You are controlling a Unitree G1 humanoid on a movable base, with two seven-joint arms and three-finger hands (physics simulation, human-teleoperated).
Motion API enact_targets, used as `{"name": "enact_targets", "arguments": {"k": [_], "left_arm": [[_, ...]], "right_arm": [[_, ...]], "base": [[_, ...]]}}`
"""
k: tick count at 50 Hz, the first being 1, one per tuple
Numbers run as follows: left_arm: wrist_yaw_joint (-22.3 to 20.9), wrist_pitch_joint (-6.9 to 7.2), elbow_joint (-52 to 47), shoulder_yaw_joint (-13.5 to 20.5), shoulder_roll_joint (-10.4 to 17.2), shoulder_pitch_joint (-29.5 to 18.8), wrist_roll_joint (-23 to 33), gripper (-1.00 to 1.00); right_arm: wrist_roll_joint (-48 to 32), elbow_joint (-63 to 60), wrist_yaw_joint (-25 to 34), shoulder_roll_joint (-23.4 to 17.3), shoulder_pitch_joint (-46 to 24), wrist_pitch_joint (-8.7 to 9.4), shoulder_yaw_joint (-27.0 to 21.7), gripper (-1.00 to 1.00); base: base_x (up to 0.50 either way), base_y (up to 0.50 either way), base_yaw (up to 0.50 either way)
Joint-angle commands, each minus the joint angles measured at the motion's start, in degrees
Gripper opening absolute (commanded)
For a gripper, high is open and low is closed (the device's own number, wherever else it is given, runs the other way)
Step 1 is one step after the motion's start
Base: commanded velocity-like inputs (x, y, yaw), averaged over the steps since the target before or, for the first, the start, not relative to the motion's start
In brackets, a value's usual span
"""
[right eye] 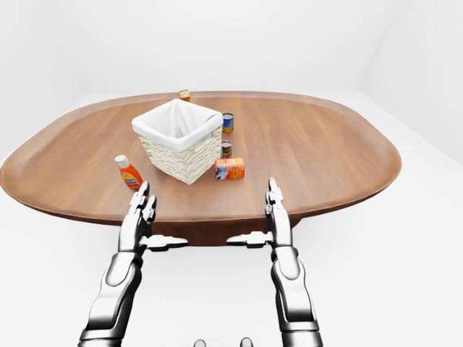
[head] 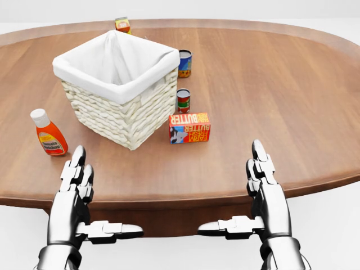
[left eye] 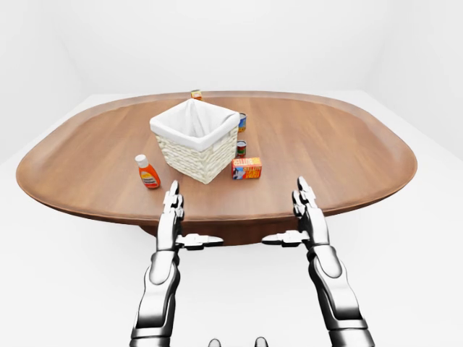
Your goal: Pick up the butter and put it in the basket.
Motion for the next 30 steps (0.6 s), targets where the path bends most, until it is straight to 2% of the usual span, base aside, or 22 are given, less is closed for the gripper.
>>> {"name": "enact_targets", "arguments": {"k": [1,5,12,24,30], "left_arm": [[-0.7,1.40,-0.6,2.0,0.8,0.6,-1.7,1.00],[-0.6,2.10,-1.9,2.6,1.2,0.2,-1.8,1.00],[-0.7,4.73,-4.2,3.6,1.9,-1.1,-1.6,1.00],[-1.2,4.73,-11.1,6.6,3.9,-4.6,-2.5,1.00],[-1.5,4.73,-12.0,6.0,3.6,-5.1,-2.4,1.00]], "right_arm": [[1.3,-2.1,2.1,-0.6,0.4,2.05,-1.2,1.00],[1.6,-4.1,1.9,-0.4,0.2,3.95,-1.0,1.00],[2.2,-5.2,1.9,-0.6,-0.7,4.38,-1.3,1.00],[3.5,-11.0,0.8,-0.8,-3.9,4.38,-1.5,1.00],[4.8,-14.4,0.6,-0.8,-4.6,4.38,-1.7,1.00]], "base": [[0.00,0.00,0.00],[0.00,0.00,0.00],[0.00,0.00,0.00],[0.00,0.00,0.00],[0.00,0.00,0.00]]}}
